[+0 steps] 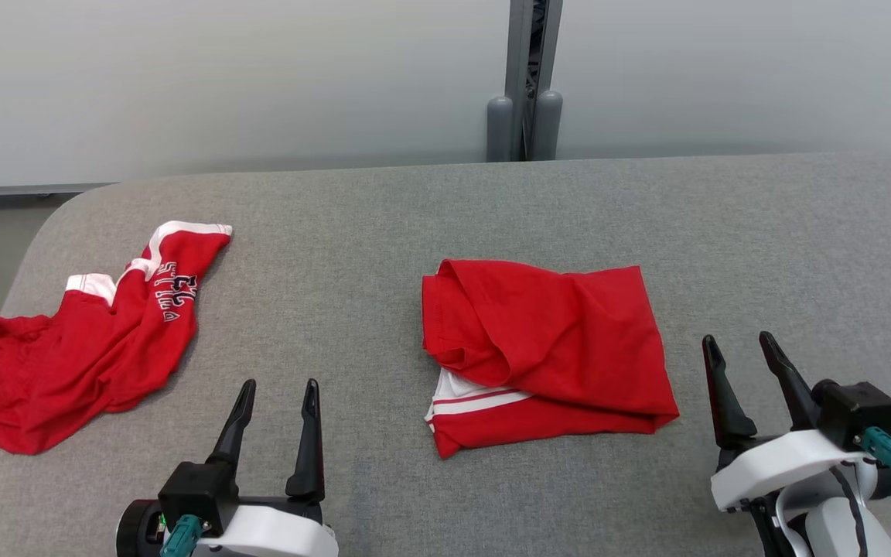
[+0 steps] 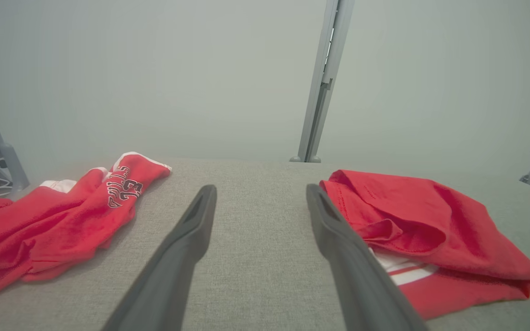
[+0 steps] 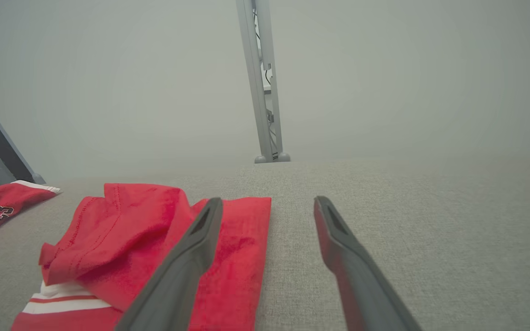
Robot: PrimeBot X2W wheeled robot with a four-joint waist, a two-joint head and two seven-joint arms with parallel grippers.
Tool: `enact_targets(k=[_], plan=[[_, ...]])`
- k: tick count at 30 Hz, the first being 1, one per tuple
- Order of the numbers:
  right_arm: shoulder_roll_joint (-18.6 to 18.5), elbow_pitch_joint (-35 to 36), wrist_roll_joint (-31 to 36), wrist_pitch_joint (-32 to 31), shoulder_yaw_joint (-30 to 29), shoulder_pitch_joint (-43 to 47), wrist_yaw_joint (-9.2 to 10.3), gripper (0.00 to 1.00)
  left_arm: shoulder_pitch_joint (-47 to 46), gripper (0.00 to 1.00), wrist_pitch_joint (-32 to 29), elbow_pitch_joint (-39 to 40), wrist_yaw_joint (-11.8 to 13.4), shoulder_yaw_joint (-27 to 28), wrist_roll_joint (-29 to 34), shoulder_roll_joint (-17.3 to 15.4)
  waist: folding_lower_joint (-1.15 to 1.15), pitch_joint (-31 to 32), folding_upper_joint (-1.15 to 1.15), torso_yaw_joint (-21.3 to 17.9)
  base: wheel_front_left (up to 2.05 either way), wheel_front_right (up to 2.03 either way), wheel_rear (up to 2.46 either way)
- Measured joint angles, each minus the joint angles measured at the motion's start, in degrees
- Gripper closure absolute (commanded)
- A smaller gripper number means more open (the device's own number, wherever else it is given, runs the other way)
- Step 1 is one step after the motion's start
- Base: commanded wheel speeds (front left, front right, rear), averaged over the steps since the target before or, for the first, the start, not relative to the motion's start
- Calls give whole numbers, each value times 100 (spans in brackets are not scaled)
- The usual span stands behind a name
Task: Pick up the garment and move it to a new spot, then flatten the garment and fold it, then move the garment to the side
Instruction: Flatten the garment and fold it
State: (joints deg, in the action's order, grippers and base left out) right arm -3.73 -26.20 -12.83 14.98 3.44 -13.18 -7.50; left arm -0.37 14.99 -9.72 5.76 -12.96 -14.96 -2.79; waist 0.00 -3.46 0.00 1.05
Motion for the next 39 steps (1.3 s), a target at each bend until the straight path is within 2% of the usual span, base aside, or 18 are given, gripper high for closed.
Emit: enact_targets(k=[8, 16, 32, 39], plan=[[65, 171, 64, 1, -115, 236, 0, 0, 27, 0, 0, -30, -16, -35, 26, 0, 0, 97, 0, -71, 0, 0, 0], [83, 157, 85, 1, -54, 290, 0, 0, 33, 0, 0, -46, -16, -85, 27, 0, 0, 119, 0, 47, 0, 0, 0], [99, -525, -761, 1, 1528, -244, 0, 0, 3, 0, 0, -137, -38, -234, 20, 0, 0, -15, 0, 656, 0, 0, 0], [101, -871, -847, 1, 1792, -461, 0, 0, -8, 0, 0, -166, -30, -333, -30, -1, 0, -108, 0, 983, 0, 0, 0]])
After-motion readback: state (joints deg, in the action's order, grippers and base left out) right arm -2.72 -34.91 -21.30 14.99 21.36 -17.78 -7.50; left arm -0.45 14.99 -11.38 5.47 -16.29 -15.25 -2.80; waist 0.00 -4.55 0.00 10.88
